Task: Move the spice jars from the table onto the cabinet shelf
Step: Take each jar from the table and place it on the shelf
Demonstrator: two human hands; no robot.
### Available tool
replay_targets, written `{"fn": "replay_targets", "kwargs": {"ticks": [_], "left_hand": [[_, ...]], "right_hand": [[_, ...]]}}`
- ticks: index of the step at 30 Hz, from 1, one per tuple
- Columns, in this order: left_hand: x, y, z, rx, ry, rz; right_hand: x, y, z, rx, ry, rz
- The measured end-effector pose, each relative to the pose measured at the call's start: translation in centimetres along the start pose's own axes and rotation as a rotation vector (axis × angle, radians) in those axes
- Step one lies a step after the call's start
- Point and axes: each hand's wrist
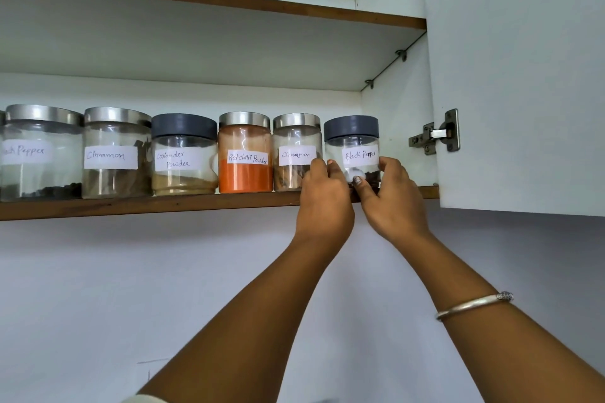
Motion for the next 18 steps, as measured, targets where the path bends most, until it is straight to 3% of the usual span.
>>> {"fn": "replay_targets", "kwargs": {"ticks": [11,18], "left_hand": [[-0.2,0.1,0.0,-0.040,0.043,0.053],[-1.1,-1.8,0.5,-0.017,0.146,0.201]], "right_hand": [[-0.7,0.6,0.6,-0.049,0.036,0.016],[-2.0,0.7,1.0,-0.177,0.093,0.302]]}}
Point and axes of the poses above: each hand's wrist, its own x-axis towards the middle knuckle, its own y-axis out of the palm, z = x × y, and after that the axes turned 5 degrees about y, right-handed
